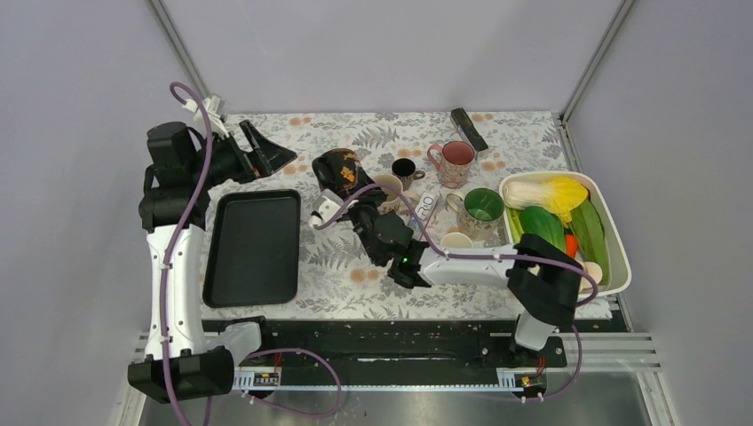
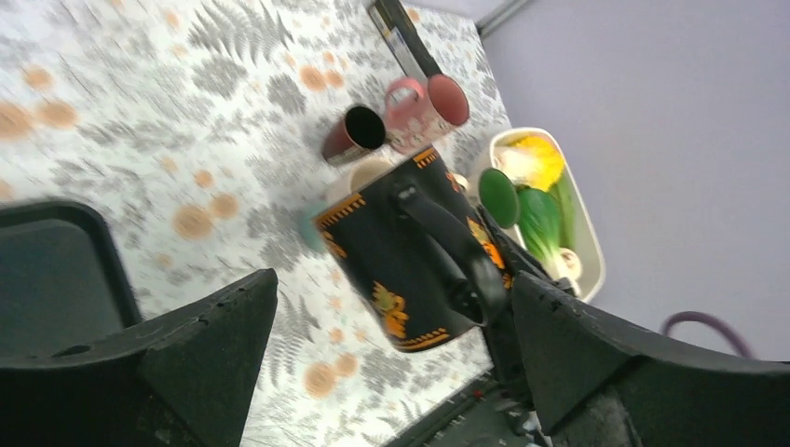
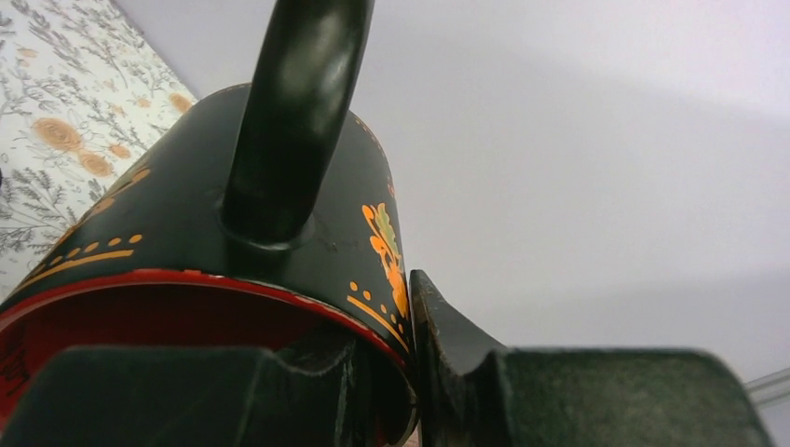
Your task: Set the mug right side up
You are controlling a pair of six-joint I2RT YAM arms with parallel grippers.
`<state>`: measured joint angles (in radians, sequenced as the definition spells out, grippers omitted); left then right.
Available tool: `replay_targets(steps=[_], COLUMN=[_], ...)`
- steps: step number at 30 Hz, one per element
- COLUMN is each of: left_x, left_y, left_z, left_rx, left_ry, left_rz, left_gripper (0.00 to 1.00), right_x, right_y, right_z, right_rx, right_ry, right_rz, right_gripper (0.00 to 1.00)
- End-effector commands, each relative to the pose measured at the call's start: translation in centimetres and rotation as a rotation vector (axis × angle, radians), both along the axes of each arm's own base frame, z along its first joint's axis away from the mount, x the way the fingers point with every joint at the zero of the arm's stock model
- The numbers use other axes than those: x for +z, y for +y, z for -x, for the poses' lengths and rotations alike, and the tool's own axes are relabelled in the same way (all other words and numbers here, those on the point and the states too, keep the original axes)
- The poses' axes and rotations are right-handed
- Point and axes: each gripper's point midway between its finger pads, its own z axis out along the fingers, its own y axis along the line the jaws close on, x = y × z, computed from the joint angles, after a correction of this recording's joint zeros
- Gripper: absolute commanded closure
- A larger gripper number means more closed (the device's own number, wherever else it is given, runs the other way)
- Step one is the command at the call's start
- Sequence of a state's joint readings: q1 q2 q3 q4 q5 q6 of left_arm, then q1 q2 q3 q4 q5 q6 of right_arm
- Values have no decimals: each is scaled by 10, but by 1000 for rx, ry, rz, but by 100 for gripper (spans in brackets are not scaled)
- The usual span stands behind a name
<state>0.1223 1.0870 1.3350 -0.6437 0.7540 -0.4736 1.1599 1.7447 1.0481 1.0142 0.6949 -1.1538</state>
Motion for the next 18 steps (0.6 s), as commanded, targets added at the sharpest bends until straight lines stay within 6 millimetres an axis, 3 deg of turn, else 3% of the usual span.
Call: replay_targets(steps=[1,6,7,10,14,18], left_x=[33,28,22,-10,-55,-87], left_y=[17,38,42,54,65,67], left_z=[8,-1,-3,-6,-7,-7], left_rx=[-39,-6,-6,-21,-25,-45], left_ry=[-222,-311,-305,-269,-208,-162], left_rz=[-183,-354,-387,-494,-564,-579], left_gripper=[1,1,1,1,1,1], right_x=[76,55,33,9,-40,-89], right_y=[-22,-19,-26,-37,-59,-83], right_z=[11,28,37,68,114,139], right_rx=[74,142,140,183,200,107], right_ry=[59,382,502,753,1120,1361], right_rz=[-241,-131,-44,36,131,169], right_gripper=[100,100,100,100,100,100])
